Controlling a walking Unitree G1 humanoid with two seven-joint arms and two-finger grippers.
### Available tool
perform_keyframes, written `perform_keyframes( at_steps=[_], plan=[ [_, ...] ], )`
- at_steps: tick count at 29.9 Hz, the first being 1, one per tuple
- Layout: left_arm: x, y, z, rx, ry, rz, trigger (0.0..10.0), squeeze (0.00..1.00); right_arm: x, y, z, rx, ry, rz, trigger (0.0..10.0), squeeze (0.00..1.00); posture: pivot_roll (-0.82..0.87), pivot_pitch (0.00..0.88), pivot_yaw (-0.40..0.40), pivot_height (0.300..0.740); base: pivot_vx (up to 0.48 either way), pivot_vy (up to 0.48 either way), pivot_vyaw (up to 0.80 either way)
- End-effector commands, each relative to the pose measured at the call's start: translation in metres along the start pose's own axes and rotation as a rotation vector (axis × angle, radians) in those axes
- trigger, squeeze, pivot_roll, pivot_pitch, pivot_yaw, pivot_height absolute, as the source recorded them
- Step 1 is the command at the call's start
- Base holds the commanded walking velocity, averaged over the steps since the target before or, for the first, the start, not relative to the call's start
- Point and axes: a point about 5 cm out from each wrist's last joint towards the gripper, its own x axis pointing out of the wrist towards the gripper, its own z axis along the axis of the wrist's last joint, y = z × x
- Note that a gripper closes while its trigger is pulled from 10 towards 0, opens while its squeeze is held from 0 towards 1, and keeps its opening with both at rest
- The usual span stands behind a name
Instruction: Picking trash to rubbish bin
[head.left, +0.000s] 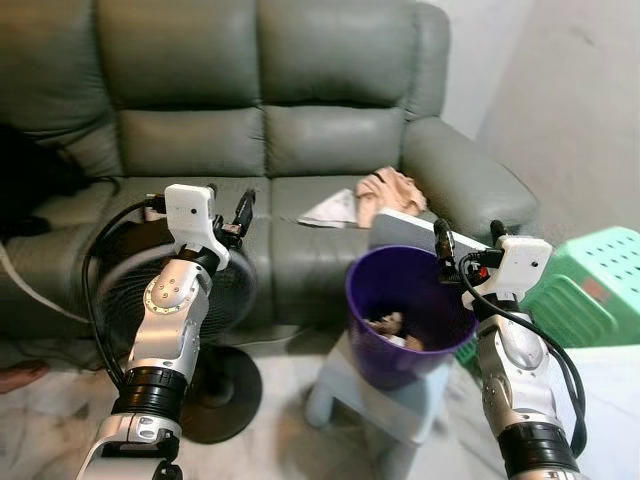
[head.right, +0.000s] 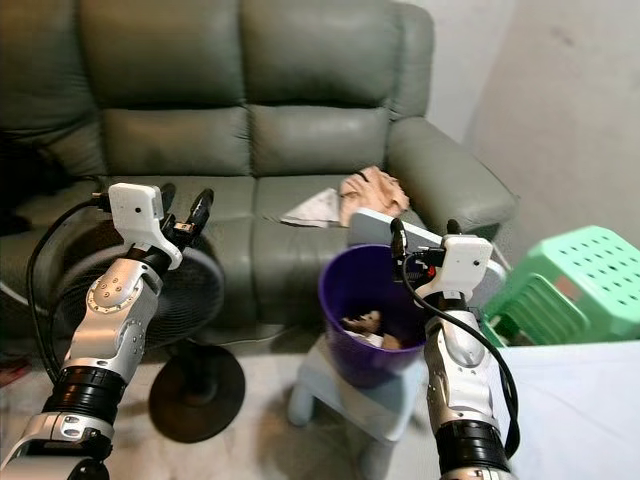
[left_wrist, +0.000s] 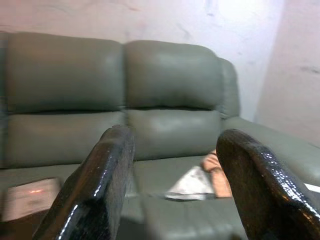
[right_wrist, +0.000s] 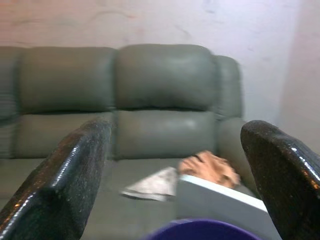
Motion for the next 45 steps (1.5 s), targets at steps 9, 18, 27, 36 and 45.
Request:
perform_keyframes(
  at_steps=[9, 18, 27, 36, 45],
  plan=[
    [0.0005, 0.0039, 0.0021, 0.025, -0.004, 0.016, 10.0, 0.00, 0.0032, -0.0011, 0.0034, 0.002, 0.011, -0.006, 10.0, 0.00, -0.03, 0.009, -0.059, 0.740, 0.000, 0.160, -0.09],
    [0.0011, 0.0033, 0.0039, 0.019, -0.016, 0.018, 10.0, 0.00, 0.0042, -0.0025, 0.0032, -0.002, 0.023, -0.008, 10.0, 0.00, -0.03, 0.013, -0.061, 0.740, 0.000, 0.000, -0.78],
    [0.0006, 0.0030, 0.0045, 0.029, -0.024, 0.019, 10.0, 0.00, 0.0050, -0.0020, 0.0027, -0.005, 0.032, -0.008, 10.0, 0.00, -0.03, 0.015, -0.065, 0.740, 0.000, 0.000, -0.78],
    [-0.0022, 0.0019, 0.0037, 0.029, -0.030, 0.002, 10.0, 0.00, 0.0012, -0.0033, 0.0006, -0.020, 0.043, -0.006, 10.0, 0.00, -0.03, 0.022, -0.064, 0.740, 0.000, 0.000, -0.78],
    [-0.0020, 0.0032, 0.0006, 0.018, -0.005, 0.009, 10.0, 0.00, -0.0011, -0.0012, -0.0011, -0.017, 0.047, -0.011, 10.0, 0.00, -0.03, 0.027, -0.061, 0.740, 0.000, 0.347, -0.78]
  ],
)
